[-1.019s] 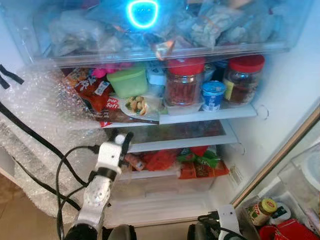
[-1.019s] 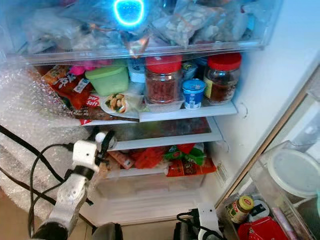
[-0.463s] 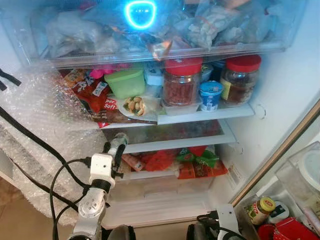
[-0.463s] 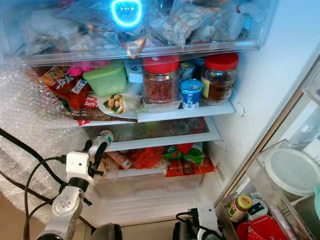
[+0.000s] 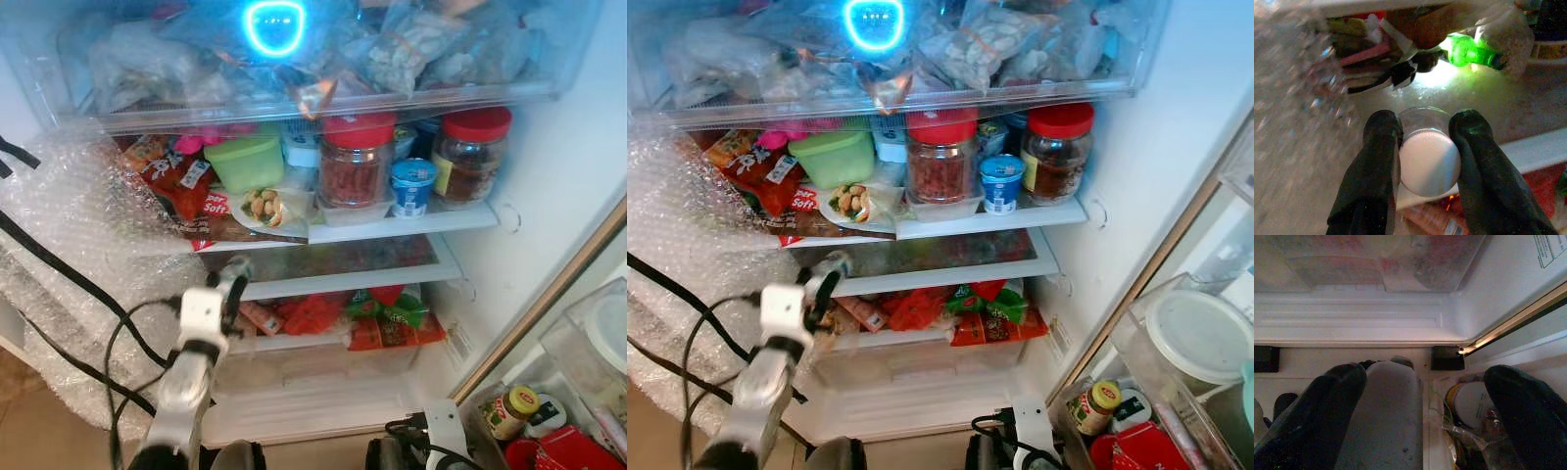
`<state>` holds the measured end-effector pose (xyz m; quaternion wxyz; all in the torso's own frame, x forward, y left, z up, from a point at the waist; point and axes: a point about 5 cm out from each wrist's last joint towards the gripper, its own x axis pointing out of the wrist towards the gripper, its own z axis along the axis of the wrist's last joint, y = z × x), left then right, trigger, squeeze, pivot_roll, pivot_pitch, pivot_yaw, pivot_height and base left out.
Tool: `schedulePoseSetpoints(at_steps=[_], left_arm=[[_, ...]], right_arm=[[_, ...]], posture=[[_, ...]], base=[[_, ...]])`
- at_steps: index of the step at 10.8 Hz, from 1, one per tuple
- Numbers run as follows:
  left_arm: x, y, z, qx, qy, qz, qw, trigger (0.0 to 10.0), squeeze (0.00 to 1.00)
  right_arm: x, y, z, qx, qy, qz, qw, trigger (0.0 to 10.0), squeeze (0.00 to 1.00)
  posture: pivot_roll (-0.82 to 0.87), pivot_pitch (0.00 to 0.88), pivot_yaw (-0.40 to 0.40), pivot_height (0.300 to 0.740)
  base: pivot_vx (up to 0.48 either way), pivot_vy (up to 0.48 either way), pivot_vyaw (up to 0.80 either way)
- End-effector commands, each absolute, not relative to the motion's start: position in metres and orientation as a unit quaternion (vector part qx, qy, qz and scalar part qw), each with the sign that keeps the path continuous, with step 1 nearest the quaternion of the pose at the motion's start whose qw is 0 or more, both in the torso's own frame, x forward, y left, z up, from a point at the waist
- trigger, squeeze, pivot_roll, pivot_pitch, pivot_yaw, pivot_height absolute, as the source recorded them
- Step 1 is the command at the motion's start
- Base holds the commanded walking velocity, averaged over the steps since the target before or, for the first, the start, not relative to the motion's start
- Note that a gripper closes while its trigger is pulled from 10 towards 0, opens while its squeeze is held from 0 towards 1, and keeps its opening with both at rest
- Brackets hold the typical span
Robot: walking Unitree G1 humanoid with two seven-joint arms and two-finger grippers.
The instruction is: Restocking fridge
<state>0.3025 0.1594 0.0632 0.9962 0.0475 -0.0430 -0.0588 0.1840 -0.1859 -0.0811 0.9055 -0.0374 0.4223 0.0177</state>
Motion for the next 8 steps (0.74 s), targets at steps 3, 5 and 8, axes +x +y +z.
schedulePoseSetpoints(at_steps=[3,5,8], left_arm=[[0.316,0.149,0.051,0.014,0.039,-0.088,0.995,10.0,0.0],[0.324,0.149,0.051,-0.008,0.061,-0.072,0.995,10.0,0.0],[0.33,0.156,0.056,0.003,0.056,-0.033,0.998,10.0,0.87]], right_arm=[[0.185,-0.187,-0.08,-0.042,0.42,0.013,0.906,10.0,0.0],[0.184,-0.188,-0.081,-0.042,0.423,0.01,0.905,10.0,0.0],[0.182,-0.189,-0.082,-0.042,0.426,0.01,0.904,10.0,0.0]], posture=[[-0.04,0.029,0.009,0.641],[-0.04,0.035,0.011,0.641],[-0.04,0.035,0.009,0.641]], base=[[0.0,0.0,0.0],[0.0,0.0,0.0],[0.0,0.0,0.0]])
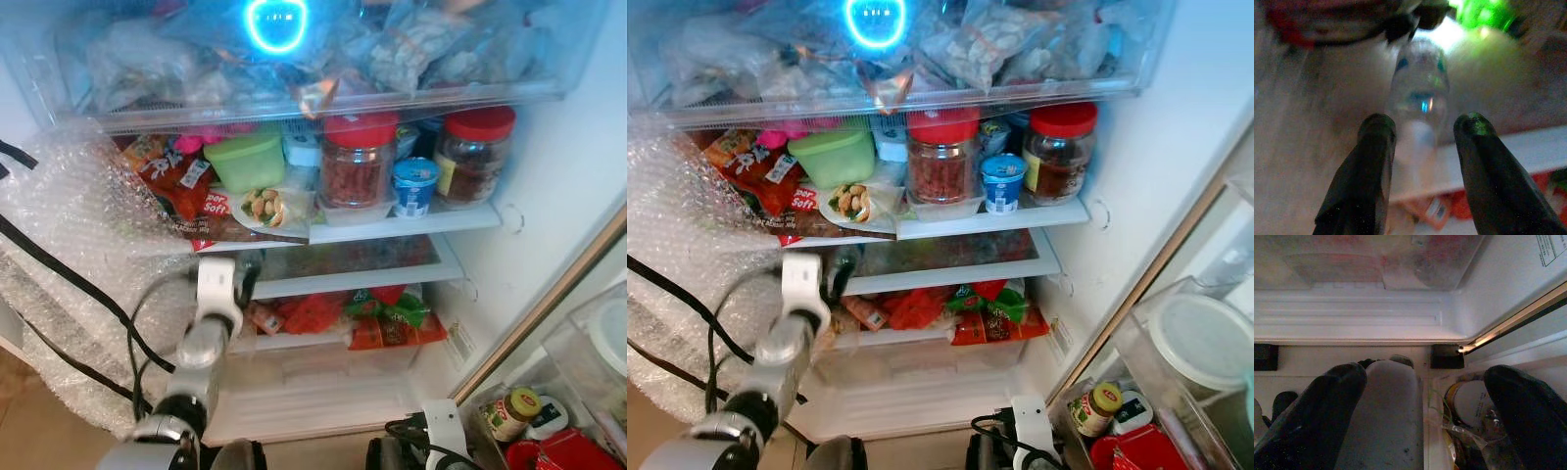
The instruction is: Restocking fridge
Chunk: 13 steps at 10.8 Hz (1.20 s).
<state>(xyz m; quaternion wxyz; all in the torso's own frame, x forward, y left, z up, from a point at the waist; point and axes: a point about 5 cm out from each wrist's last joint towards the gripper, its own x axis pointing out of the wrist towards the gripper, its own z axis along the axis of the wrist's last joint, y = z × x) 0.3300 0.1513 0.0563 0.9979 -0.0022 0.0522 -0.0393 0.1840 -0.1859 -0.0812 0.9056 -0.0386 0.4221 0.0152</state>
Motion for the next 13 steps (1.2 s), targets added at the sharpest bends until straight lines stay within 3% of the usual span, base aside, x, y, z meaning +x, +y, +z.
schedulePoseSetpoints(at_steps=[1,9,13], left_arm=[[0.33,0.158,0.055,0.007,0.056,-0.03,0.998,10.0,0.0],[0.344,0.154,0.093,0.043,-0.054,-0.032,0.997,10.0,0.0],[0.311,0.14,0.059,0.077,-0.021,-0.117,0.99,10.0,0.0]], right_arm=[[0.181,-0.189,-0.082,-0.043,0.428,0.009,0.903,10.0,0.0],[0.179,-0.19,-0.084,-0.044,0.434,0.007,0.9,10.0,0.0],[0.178,-0.189,-0.084,-0.043,0.436,0.009,0.899,10.0,0.0]], posture=[[-0.04,0.036,0.009,0.641],[-0.04,0.029,0.011,0.641],[-0.03,0.015,0.021,0.641]], base=[[0.0,0.0,0.0],[0.0,0.0,0.0],[0.0,0.0,0.0]])
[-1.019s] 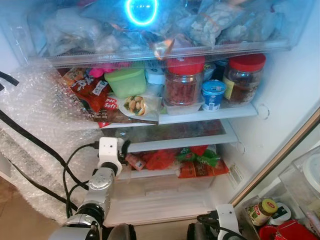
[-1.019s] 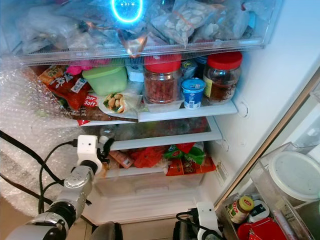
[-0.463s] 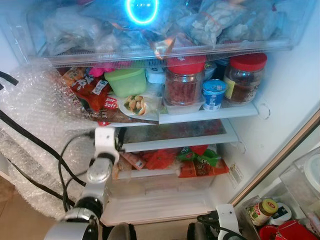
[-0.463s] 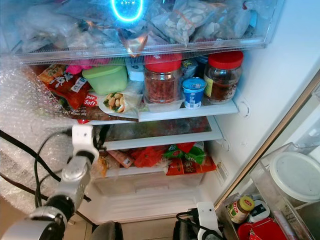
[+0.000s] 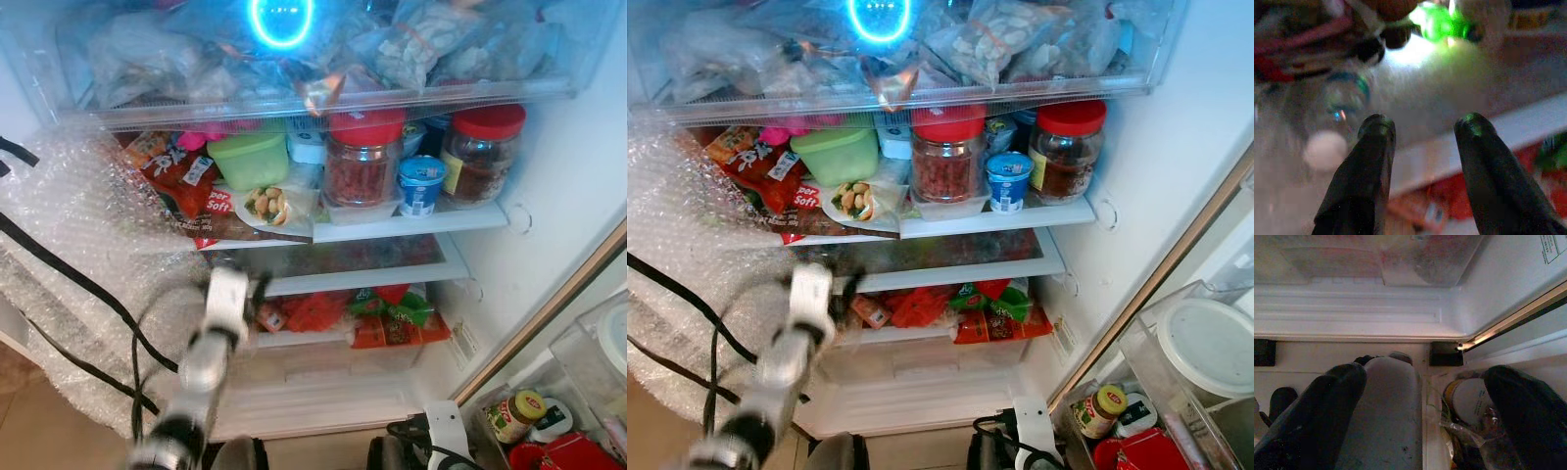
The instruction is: Restocking fridge
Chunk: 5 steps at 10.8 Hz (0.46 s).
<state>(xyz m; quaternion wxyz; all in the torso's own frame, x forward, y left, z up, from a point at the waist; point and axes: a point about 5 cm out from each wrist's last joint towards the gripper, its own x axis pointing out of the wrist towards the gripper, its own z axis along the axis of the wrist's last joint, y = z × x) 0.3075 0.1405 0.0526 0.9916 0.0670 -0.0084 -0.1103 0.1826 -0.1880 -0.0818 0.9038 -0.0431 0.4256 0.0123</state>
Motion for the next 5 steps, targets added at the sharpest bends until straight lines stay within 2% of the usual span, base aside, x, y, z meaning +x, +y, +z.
schedulePoseSetpoints(at_steps=[1,5], left_arm=[[0.305,0.143,0.055,0.074,-0.022,-0.114,0.99,10.0,0.0],[0.281,0.141,0.06,0.084,-0.048,-0.13,0.987,10.0,0.0]], right_arm=[[0.178,-0.189,-0.084,-0.043,0.437,0.011,0.898,10.0,0.0],[0.172,-0.187,-0.087,-0.045,0.445,0.016,0.894,10.0,0.0]], posture=[[-0.03,0.015,0.021,0.641],[-0.03,0.003,0.024,0.641]], base=[[0.0,0.0,0.0],[0.0,0.0,0.0]])
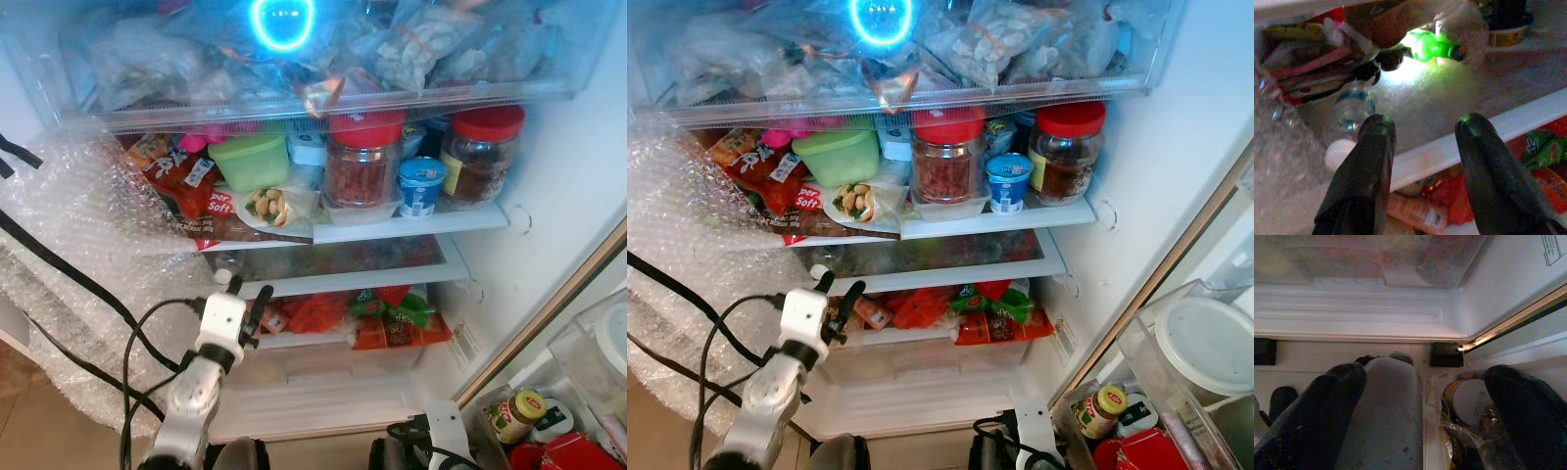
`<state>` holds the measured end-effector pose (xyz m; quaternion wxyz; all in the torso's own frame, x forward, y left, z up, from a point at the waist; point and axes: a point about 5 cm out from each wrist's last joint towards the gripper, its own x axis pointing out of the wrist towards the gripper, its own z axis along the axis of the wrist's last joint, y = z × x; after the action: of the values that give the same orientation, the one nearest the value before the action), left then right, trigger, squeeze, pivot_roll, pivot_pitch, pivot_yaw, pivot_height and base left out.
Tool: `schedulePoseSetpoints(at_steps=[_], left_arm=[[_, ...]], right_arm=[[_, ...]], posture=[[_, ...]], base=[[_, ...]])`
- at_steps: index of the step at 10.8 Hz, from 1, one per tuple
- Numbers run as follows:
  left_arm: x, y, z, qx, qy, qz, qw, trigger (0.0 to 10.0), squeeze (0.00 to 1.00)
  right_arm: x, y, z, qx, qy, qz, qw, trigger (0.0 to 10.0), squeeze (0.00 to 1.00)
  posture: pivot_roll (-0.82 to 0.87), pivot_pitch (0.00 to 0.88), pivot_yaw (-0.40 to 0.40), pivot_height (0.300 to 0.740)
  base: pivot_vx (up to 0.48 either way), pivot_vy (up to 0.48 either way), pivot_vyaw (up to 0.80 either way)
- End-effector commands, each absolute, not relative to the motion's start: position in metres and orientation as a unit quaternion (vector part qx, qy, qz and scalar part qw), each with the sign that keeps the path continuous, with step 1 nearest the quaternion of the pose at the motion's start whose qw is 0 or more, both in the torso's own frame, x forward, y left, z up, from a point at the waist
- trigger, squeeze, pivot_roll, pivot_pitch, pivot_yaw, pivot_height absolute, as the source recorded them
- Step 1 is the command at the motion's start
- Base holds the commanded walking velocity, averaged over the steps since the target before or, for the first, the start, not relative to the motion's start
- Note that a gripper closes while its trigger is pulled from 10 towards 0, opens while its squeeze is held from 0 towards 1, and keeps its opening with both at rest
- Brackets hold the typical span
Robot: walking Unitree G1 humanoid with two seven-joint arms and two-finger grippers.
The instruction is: Restocking fridge
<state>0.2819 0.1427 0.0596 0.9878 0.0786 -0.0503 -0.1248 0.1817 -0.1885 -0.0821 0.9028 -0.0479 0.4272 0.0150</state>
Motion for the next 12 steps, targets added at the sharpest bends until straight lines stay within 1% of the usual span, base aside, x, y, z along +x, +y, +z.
schedulePoseSetpoints(at_steps=[1,3,12], left_arm=[[0.2805,0.1415,0.0599,0.084,-0.047,-0.129,0.987,10.0,0.0],[0.2776,0.1425,0.0617,0.082,-0.041,-0.121,0.988,10.0,0.0],[0.2769,0.1437,0.0663,0.089,-0.03,-0.113,0.989,10.0,0.0]], right_arm=[[0.172,-0.1869,-0.0873,-0.045,0.446,0.016,0.894,10.0,0.0],[0.1698,-0.1873,-0.0883,-0.046,0.449,0.017,0.892,10.0,0.0],[0.1691,-0.1893,-0.0885,-0.048,0.453,0.018,0.89,10.0,0.0]], posture=[[-0.02,0.009,0.021,0.641],[-0.02,0.016,0.019,0.641],[-0.02,0.026,0.018,0.641]], base=[[0.0,0.0,0.0],[0.0,0.0,0.0],[-0.272,0.0,0.0]])
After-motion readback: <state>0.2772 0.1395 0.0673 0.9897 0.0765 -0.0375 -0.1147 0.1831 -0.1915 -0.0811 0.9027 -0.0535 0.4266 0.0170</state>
